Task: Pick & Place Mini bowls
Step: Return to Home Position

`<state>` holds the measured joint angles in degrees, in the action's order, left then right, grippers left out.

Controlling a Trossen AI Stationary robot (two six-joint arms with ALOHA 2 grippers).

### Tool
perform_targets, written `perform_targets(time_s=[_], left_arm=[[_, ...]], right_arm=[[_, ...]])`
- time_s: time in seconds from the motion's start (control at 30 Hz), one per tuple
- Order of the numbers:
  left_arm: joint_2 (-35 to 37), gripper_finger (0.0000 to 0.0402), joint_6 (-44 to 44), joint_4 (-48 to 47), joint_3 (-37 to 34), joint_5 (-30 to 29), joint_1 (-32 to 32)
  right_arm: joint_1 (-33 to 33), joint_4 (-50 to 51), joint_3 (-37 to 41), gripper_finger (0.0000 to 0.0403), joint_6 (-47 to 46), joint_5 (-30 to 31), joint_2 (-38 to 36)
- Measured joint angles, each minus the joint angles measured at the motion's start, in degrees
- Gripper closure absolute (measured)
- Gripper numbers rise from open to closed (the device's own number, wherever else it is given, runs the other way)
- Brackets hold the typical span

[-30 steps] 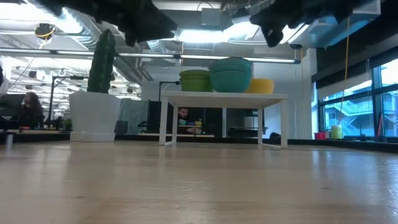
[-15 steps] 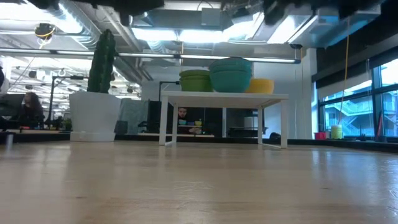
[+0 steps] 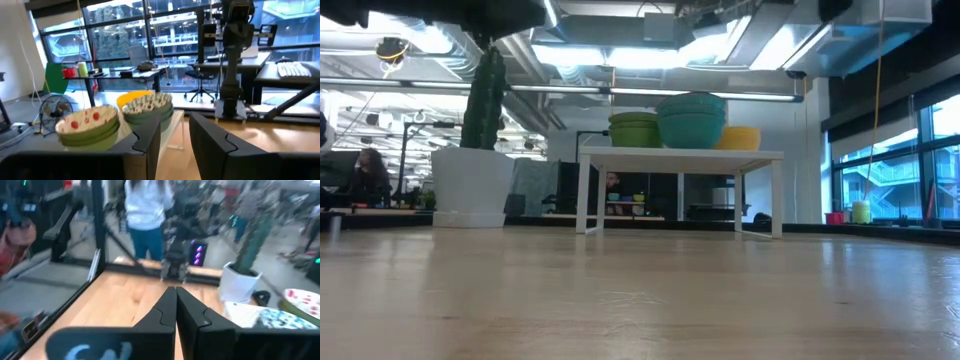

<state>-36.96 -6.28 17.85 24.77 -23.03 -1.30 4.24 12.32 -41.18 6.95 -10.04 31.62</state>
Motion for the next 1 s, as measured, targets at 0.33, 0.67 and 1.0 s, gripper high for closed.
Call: perform_targets(time_s=[0.33,0.67,1.0], left_arm=[[3.5,0.0304,2.8,1.2,-5.0,1.5,1.2],[7.8,0.0304,2.9,3.8,-9.2,1.1,-0.9],[11.7,0.0306,4.1,3.4,-12.5,-2.6,-0.9]], right_arm=[[0.0,-5.0,12.6,0.0398,-0.8,0.6,-11.9],[0.0,-3.4,19.6,0.0397,-4.9,0.0,-23.8],[0.0,-5.2,24.6,0.0397,-7.8,3.0,-29.3]])
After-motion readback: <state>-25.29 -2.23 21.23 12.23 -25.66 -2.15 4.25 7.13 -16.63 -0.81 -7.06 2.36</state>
